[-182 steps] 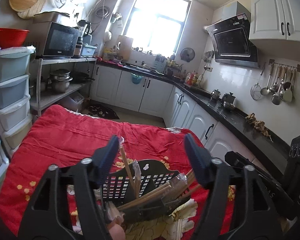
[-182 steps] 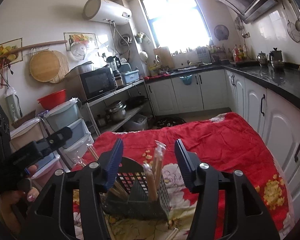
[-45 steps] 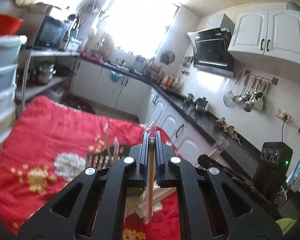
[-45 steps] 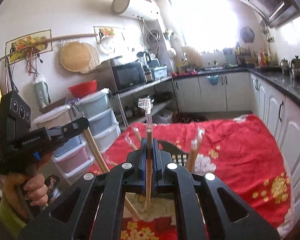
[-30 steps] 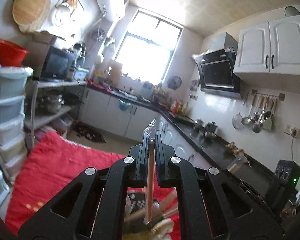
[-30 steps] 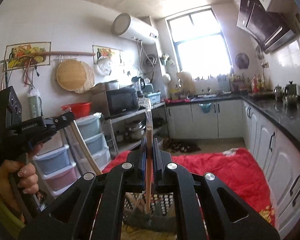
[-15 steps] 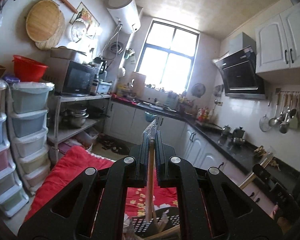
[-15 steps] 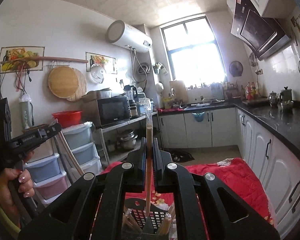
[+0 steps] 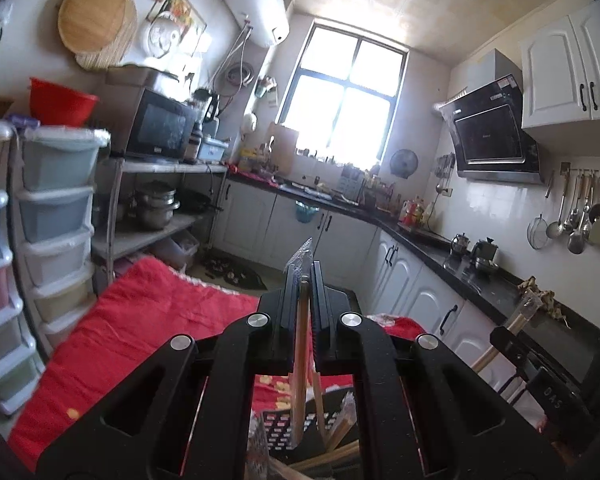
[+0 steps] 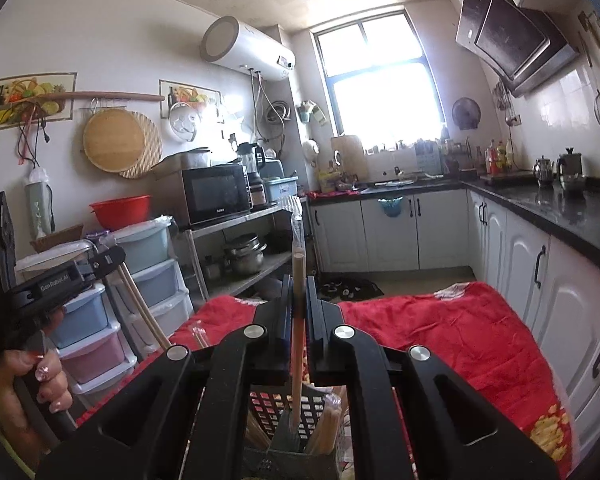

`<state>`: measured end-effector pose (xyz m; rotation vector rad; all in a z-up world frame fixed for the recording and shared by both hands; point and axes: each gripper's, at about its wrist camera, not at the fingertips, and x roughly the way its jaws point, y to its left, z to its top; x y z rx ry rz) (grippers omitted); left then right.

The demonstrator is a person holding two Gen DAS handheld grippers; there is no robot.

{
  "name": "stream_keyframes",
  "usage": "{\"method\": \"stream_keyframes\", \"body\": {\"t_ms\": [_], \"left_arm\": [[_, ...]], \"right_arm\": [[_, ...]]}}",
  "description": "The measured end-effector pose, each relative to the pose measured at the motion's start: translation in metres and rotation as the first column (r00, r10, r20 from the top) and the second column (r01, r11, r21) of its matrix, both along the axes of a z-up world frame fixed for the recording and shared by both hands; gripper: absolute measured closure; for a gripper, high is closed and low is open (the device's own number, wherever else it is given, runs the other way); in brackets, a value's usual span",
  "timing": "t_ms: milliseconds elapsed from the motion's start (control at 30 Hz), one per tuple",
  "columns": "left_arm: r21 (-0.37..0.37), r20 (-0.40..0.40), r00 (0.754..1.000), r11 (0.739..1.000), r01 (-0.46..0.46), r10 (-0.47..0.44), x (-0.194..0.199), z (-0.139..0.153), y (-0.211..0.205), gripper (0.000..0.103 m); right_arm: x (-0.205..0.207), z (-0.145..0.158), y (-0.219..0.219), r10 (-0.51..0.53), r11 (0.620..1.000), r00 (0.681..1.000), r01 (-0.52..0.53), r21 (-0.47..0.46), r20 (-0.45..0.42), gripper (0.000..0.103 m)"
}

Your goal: Organize utensils

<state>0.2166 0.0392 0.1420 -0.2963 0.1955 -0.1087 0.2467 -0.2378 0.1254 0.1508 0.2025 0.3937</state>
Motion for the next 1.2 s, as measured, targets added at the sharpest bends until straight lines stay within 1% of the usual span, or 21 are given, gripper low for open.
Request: {"method": "stream_keyframes", "body": {"t_ms": [133, 267, 533, 567, 600, 633, 700, 767, 800, 833, 867, 1000, 1033, 1067, 1100, 1133, 1200], "left_arm": [[-0.04, -0.043, 0.999, 0.999, 0.017, -0.019, 0.005, -0.019, 0.002, 0.1], [-0.052, -0.08, 0.996, 0.998, 0.033, -0.037, 0.009, -0.033, 0.0, 0.1], [-0.056, -0.121, 0.99, 0.997, 0.06, -0.067, 0.011, -0.043, -0.003, 0.099], [-0.053, -0.126, 0.99, 0.997, 0.061, -0.067, 0.01, -0.043, -0.003, 0.099], [-0.051, -0.13, 0.989, 0.997, 0.061, -0.067, 0.009, -0.044, -0.003, 0.096], [-0.052, -0.132, 0.989, 0.997, 0.062, -0.068, 0.008, -0.044, -0.003, 0.093], [-0.05, -0.139, 0.988, 0.997, 0.064, -0.07, 0.005, -0.042, -0.002, 0.078], [-0.045, -0.143, 0.988, 0.997, 0.061, -0.067, 0.003, -0.041, 0.0, 0.074], [-0.042, -0.144, 0.987, 0.997, 0.059, -0.065, 0.0, -0.039, 0.001, 0.068], [-0.039, -0.145, 0.987, 0.998, 0.057, -0.062, -0.003, -0.037, 0.001, 0.065], [-0.034, -0.149, 0.987, 0.998, 0.052, -0.057, -0.006, -0.036, 0.002, 0.058], [-0.03, -0.16, 0.986, 0.999, 0.035, -0.039, -0.018, -0.03, 0.006, 0.039], [-0.034, -0.163, 0.986, 0.999, 0.031, -0.037, -0.022, -0.029, 0.008, 0.036], [-0.038, -0.164, 0.986, 0.999, 0.029, -0.035, -0.025, -0.028, 0.009, 0.029], [-0.043, -0.165, 0.986, 0.999, 0.026, -0.033, -0.03, -0.028, 0.01, 0.023], [-0.046, -0.164, 0.986, 0.999, 0.027, -0.034, -0.034, -0.027, 0.011, 0.021], [-0.045, -0.16, 0.986, 0.999, 0.028, -0.035, -0.043, -0.026, 0.011, 0.011]], "right_arm": [[0.004, -0.015, 0.007, 0.011, 1.0, 1.0, -0.012, -0.008, -0.021, 0.097], [0.008, -0.028, 0.016, 0.015, 1.0, 0.999, -0.017, -0.025, -0.05, 0.097], [0.013, -0.043, 0.023, 0.016, 0.999, 0.993, -0.021, -0.038, -0.119, 0.097], [0.013, -0.044, 0.023, 0.017, 0.999, 0.992, -0.022, -0.039, -0.125, 0.091], [0.013, -0.045, 0.023, 0.019, 0.999, 0.991, -0.024, -0.04, -0.131, 0.086], [0.012, -0.045, 0.023, 0.024, 0.999, 0.99, -0.029, -0.037, -0.136, 0.076], [0.009, -0.043, 0.021, 0.034, 0.999, 0.99, -0.038, -0.025, -0.139, 0.074], [0.005, -0.041, 0.019, 0.031, 0.999, 0.99, -0.036, -0.029, -0.137, 0.071], [0.002, -0.04, 0.018, 0.033, 0.999, 0.99, -0.037, -0.03, -0.14, 0.07], [0.0, -0.039, 0.017, 0.034, 0.999, 0.989, -0.038, -0.027, -0.144, 0.065], [-0.002, -0.038, 0.015, 0.032, 0.999, 0.988, -0.036, -0.022, -0.151, 0.058], [-0.012, -0.034, 0.008, 0.03, 0.999, 0.986, -0.033, -0.012, -0.163, 0.054], [-0.016, -0.032, 0.006, 0.027, 0.999, 0.986, -0.029, -0.013, -0.165, 0.051], [-0.019, -0.031, 0.005, 0.025, 1.0, 0.986, -0.027, -0.013, -0.167, 0.047], [-0.023, -0.029, 0.003, 0.024, 1.0, 0.986, -0.026, -0.013, -0.167, 0.046], [-0.026, -0.028, 0.002, 0.024, 1.0, 0.986, -0.026, -0.013, -0.166, 0.044], [-0.035, -0.026, -0.002, 0.022, 1.0, 0.987, -0.024, -0.014, -0.16, 0.04]]}}
